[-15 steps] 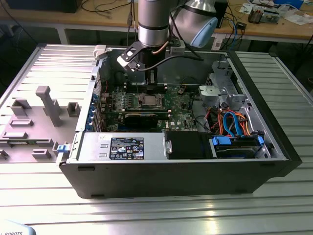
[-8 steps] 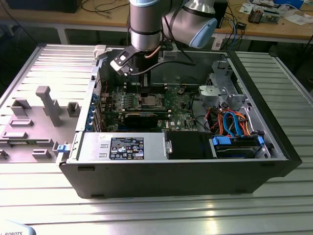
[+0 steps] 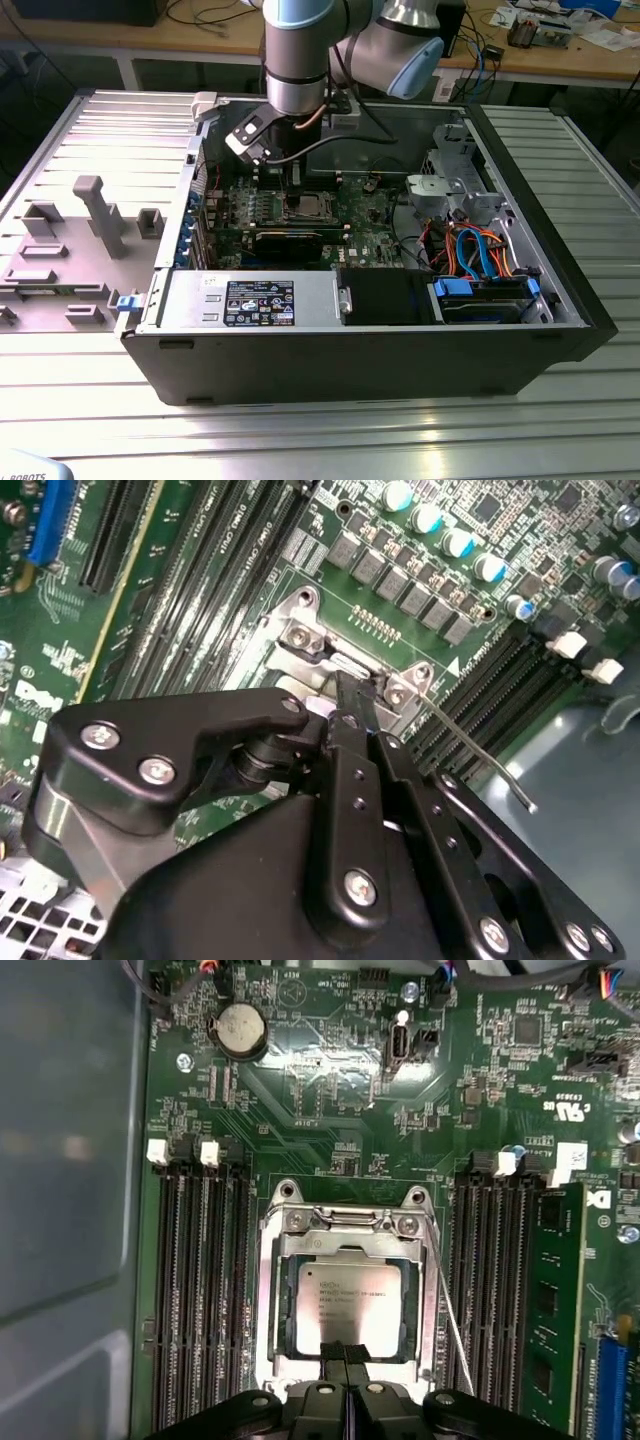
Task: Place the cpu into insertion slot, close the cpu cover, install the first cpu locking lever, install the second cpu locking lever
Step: 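Close the cpu cover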
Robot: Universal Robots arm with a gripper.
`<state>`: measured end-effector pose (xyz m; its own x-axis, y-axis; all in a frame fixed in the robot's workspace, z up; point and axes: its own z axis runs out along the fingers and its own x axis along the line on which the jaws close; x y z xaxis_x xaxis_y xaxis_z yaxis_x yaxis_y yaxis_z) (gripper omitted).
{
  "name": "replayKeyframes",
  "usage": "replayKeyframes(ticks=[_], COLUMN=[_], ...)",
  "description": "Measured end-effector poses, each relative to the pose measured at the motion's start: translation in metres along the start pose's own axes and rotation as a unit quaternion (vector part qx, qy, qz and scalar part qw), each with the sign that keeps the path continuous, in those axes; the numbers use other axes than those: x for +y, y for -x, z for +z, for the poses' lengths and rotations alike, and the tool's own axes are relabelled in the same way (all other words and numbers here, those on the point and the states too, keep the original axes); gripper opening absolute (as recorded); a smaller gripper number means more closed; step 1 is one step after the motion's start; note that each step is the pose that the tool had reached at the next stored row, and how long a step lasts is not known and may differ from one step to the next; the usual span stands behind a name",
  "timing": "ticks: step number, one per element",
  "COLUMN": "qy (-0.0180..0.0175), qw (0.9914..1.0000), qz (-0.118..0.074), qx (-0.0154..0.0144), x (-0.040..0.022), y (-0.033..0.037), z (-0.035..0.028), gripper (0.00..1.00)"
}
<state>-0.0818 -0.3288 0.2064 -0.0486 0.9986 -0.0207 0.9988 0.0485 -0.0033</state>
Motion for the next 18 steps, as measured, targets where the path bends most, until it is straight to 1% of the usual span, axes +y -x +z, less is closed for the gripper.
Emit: replayKeyframes(ticks=[4,6,7,9,10,11,12,18], qy=[-0.0003,-0.0003,-0.0006,-0.0007,-0.0007,-0.0007,-0.0007,-0.0008], qw=[1.0,1.0,1.0,1.0,1.0,1.0,1.0,1.0], qz=[0.0,0.0,0.0,0.0,0.0,0.0,0.0,0.0], qx=[-0.0001,-0.0001,0.0,-0.0001,-0.0001,-0.0001,-0.0003,-0.0021], x=[-0.0004,-0.0006,-0.0001,0.008,0.0157,0.0215,0.0224,0.0224], y=[0.0,0.0001,0.0001,0.0005,0.0009,0.0012,0.0013,0.0012], z=[-0.0005,-0.0065,-0.007,-0.007,-0.0068,-0.0067,-0.0067,-0.0067], gripper=[0.11,0.11,0.11,0.11,0.11,0.11,0.11,0.11])
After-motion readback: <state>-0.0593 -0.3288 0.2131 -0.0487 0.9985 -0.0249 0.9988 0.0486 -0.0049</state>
